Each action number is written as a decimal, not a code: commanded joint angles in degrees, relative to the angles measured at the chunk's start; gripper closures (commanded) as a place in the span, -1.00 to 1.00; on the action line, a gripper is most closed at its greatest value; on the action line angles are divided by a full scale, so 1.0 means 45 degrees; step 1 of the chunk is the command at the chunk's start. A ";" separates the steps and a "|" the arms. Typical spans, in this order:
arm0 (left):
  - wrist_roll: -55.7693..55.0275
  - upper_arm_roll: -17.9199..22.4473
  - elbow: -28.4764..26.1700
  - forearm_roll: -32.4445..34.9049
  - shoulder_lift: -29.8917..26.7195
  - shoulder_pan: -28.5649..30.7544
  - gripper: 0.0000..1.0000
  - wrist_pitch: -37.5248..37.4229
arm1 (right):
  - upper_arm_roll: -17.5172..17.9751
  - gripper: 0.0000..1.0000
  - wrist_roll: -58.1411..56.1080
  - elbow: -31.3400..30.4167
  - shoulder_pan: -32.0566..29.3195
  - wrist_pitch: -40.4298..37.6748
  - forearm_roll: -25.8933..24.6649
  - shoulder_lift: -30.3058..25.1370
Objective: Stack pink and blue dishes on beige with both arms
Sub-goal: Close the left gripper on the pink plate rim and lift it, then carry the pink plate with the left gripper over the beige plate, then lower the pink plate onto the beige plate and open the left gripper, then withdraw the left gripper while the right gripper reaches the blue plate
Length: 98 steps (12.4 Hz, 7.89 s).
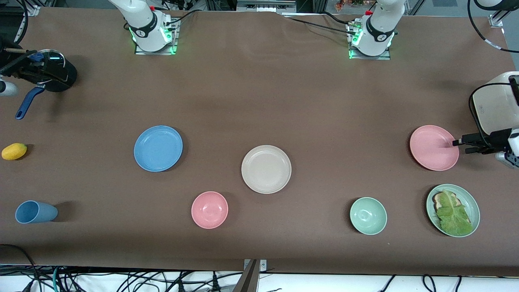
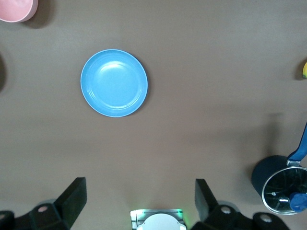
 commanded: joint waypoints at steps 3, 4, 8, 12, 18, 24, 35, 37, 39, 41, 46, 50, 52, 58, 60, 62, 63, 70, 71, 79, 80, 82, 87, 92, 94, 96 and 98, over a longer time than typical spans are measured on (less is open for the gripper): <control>0.0270 -0.0073 0.0263 -0.0888 0.0470 0.0198 -1.00 -0.0048 | -0.0035 -1.00 0.0027 0.0098 -0.0002 -0.0177 0.0022 -0.0124; 0.0192 -0.0073 0.0282 -0.0928 0.0548 0.0198 -0.99 -0.0048 | -0.0035 -1.00 0.0027 0.0098 -0.0002 -0.0196 0.0022 -0.0124; -0.0023 -0.0073 0.0263 -0.1026 0.0763 0.0198 -0.99 -0.0048 | -0.0035 -1.00 0.0027 0.0098 -0.0002 -0.0235 0.0061 -0.0124; -0.0023 -0.0092 0.0282 -0.1026 0.0744 0.0198 -0.46 -0.0048 | -0.0035 -1.00 0.0027 0.0098 -0.0002 -0.0235 0.0081 -0.0124; -0.0043 -0.0073 0.0263 -0.1241 0.0841 0.0237 0.17 -0.0048 | -0.0035 -1.00 0.0027 0.0098 -0.0002 -0.0274 0.0081 -0.0124; -0.0004 -0.0092 0.0263 -0.1261 0.1076 0.0257 0.69 -0.0008 | -0.0035 -1.00 0.0027 0.0098 -0.0002 -0.0274 0.0081 -0.0124; -0.1076 -0.0190 0.0790 -0.0871 -0.0717 -0.0346 1.00 -0.1275 | 0.0024 -1.00 0.0047 0.0098 -0.0002 -0.0235 0.0100 -0.0105; -0.1914 -0.0267 0.0751 -0.0714 -0.1343 -0.0854 1.00 -0.1725 | 0.0005 -1.00 0.0027 0.0098 -0.0002 -0.0254 0.0100 -0.0105; -0.2831 -0.0345 0.0615 -0.0714 -0.1657 -0.1614 1.00 -0.1786 | -0.0015 -1.00 0.0027 0.0098 -0.0002 -0.0254 0.0119 -0.0105; -0.4041 -0.0598 0.0556 -0.0714 -0.1989 -0.2279 1.00 -0.1844 | 0.0004 -1.00 0.0027 0.0098 -0.0002 -0.0235 0.0100 -0.0105; -0.8336 -0.0991 0.0379 -0.0714 -0.2477 -0.4601 1.00 -0.1650 | -0.0054 -1.00 -0.0031 0.0098 -0.0002 -0.0293 0.0120 -0.0105; -1.1091 -0.1010 0.0516 -0.0694 -0.2810 -0.6418 1.00 -0.1337 | -0.0015 -1.00 -0.0012 0.0098 -0.0002 -0.0274 0.0120 -0.0085; -1.2245 -0.1010 0.0516 -0.0539 -0.2811 -0.7297 1.00 -0.0715 | -0.0015 -1.00 -0.0012 0.0098 -0.0002 -0.0274 0.0120 -0.0085; -1.5860 -0.0991 0.0458 -0.0538 -0.2207 -1.0540 1.00 0.2272 | -0.0035 -1.00 -0.0051 0.0098 -0.0002 -0.0293 0.0120 -0.0085; -1.5922 -0.0971 0.0438 -0.0538 -0.1874 -1.1088 1.00 0.2938 | -0.0054 -1.00 -0.0051 0.0098 -0.0002 -0.0293 0.0120 -0.0085; -1.6620 -0.0932 0.0438 0.0063 -0.1679 -1.1519 1.00 0.3232 | -0.0035 -1.00 -0.0031 0.0098 -0.0002 -0.0274 0.0120 -0.0085; -1.7166 -0.0951 0.0438 0.0725 -0.1581 -1.1849 1.00 0.3466 | -0.0035 -1.00 -0.0051 0.0098 -0.0002 -0.0293 0.0120 -0.0085; -1.8830 -0.0951 0.0263 0.1316 -0.0839 -1.2887 1.00 0.4814 | -0.0054 -1.00 -0.0051 0.0098 -0.0002 -0.0293 0.0120 -0.0085; -1.9064 -0.0932 0.0224 0.1607 -0.0761 -1.3100 1.00 0.4970 | -0.0054 -1.00 -0.0051 0.0098 -0.0002 -0.0293 0.0120 -0.0085; -2.0472 -0.0951 -0.0948 0.2626 -0.0623 -1.3727 1.00 0.6553 | -0.0015 -1.00 -0.0051 0.0098 -0.0002 -0.0293 0.0120 -0.0085; -2.0608 -0.0951 -0.1045 0.2626 -0.0623 -1.3882 1.00 0.6670 | -0.0015 -1.00 -0.0051 0.0098 -0.0002 -0.0293 0.0120 -0.0085; -2.0804 -0.0951 -0.1144 0.2626 -0.0623 -1.3981 1.00 0.6710 | -0.0035 -1.00 -0.0070 0.0098 -0.0002 -0.0293 0.0120 -0.0085; -2.1039 -0.0951 -0.1261 0.2626 -0.0584 -1.4137 1.00 0.7081 | -0.0015 -1.00 -0.0071 0.0098 -0.0002 -0.0293 0.0120 -0.0085; -2.0980 -0.0893 -0.0929 0.2626 -0.0292 -1.4098 0.39 0.7101 | -0.0074 -1.00 -0.0090 0.0098 -0.0002 -0.0235 0.0120 -0.0085; -2.0903 -0.0893 -0.0910 0.2626 -0.0233 -1.4099 -0.07 0.7120 | -0.0035 -1.00 -0.0090 0.0098 -0.0002 -0.0235 0.0120 -0.0085; -2.0864 -0.0874 -0.0909 0.2626 -0.0232 -1.4099 -0.35 0.7140 | -0.0054 -1.00 -0.0109 0.0098 -0.0002 -0.0177 0.0120 -0.0066; -2.0766 -0.0796 -0.0618 0.2665 -0.0349 -1.3885 -0.40 0.7101 | -0.0054 -1.00 -0.0129 0.0098 -0.0002 -0.0196 0.0100 -0.0085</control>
